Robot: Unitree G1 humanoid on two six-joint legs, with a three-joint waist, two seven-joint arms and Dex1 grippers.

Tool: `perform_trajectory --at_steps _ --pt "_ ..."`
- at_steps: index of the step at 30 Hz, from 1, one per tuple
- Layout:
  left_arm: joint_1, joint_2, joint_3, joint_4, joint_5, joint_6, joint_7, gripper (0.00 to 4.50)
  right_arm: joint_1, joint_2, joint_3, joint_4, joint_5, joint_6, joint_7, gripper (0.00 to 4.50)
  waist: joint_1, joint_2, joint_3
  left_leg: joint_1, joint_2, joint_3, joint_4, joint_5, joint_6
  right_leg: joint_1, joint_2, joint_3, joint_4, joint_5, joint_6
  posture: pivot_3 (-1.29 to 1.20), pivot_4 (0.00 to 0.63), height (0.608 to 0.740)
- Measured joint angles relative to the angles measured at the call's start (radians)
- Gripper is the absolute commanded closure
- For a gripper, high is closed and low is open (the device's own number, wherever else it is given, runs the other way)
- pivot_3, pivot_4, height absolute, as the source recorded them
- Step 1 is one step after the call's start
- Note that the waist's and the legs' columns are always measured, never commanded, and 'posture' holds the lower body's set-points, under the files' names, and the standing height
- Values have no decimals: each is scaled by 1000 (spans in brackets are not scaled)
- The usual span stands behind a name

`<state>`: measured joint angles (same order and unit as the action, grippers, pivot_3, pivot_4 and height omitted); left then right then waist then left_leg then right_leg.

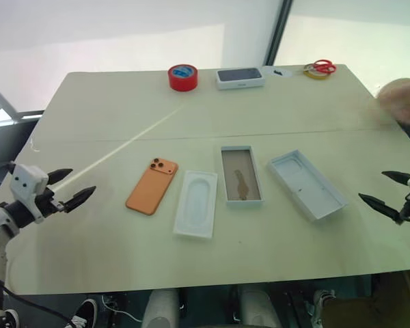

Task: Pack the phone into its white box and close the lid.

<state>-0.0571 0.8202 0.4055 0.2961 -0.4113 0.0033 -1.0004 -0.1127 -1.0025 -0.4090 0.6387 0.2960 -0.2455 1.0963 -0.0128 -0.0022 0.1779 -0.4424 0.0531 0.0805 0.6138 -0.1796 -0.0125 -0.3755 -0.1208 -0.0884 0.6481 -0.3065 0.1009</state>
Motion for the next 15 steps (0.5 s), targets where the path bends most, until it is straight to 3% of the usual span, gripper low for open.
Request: perform_trajectory --at_steps 9,15 --pt "-23 0 -6 38 55 -75 19 104 -1 0 2 -5 -13 0 -17 68 1 0 0 0 0 0 0 0 0 0 0 0 0 0 0 0 150 740" --pt "-22 -1 -17 0 7 -70 -71 104 -1 1 3 -33 -16 10 -27 68 0 0 0 0 0 0 0 0 0 0 0 0 0 0 0 0 150 740"
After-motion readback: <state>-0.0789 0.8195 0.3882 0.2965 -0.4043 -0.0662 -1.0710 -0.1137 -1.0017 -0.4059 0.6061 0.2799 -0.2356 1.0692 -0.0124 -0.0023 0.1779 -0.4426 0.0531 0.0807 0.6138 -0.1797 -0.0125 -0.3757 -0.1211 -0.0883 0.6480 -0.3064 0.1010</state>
